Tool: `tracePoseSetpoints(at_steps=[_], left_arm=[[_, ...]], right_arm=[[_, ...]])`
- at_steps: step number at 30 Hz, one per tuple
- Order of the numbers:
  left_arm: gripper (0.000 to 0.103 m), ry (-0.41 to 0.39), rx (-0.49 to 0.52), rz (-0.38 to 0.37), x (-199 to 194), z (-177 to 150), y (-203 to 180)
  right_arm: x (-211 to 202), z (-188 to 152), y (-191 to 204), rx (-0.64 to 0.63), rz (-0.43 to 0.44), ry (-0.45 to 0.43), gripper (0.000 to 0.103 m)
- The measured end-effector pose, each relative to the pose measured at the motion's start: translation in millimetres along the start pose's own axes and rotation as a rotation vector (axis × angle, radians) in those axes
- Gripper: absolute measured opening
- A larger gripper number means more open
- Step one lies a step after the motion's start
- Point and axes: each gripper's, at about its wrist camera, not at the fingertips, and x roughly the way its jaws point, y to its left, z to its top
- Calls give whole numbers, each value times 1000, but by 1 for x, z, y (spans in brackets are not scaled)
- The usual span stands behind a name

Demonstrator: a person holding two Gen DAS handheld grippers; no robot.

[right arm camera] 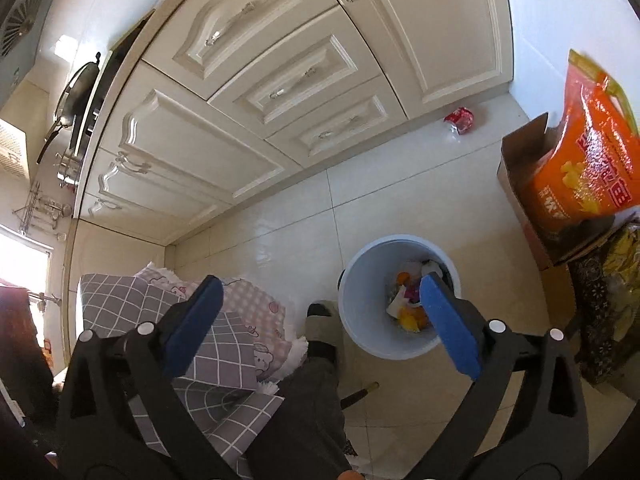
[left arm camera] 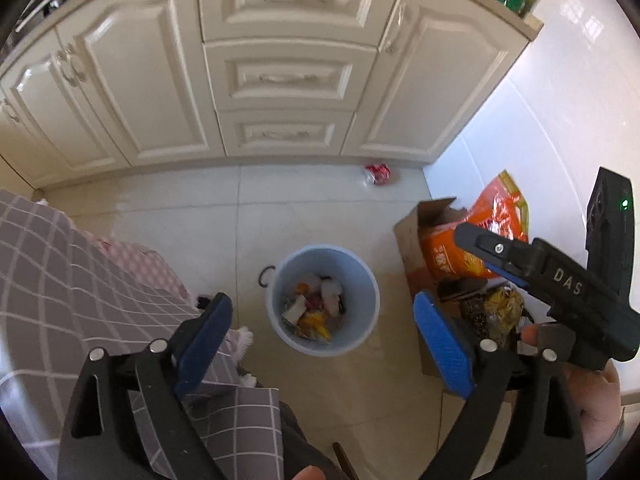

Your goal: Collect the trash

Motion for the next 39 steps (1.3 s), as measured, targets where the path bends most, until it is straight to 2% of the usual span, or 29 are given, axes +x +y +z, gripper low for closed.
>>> tracePoseSetpoints(at_steps=[8, 14, 18, 25, 32, 35, 39], left_arm=[[93, -137, 4, 47, -72, -13, 7], [94, -262, -3, 86, -136, -28, 17], [94, -350, -28, 133, -182, -44, 35], [94, -448, -88, 252, -246, -82, 78], [94, -554, -194, 371, -310, -125, 124], [94, -608, -241, 463, -343, -148, 144], [94, -667, -312, 537, -382, -175, 168]], right_arm=[[-30, -8, 40, -65, 26, -40, 97], [-64, -19, 92, -146, 73, -90, 97], [-86, -33, 140, -228, 117, -117, 97], [-112, -64, 219, -366, 193, -133, 97], [-130, -106, 301, -523, 252, -139, 97], [-139, -131, 339, -608, 295, -141, 97], [-150, -160, 380, -707, 330, -159, 97]])
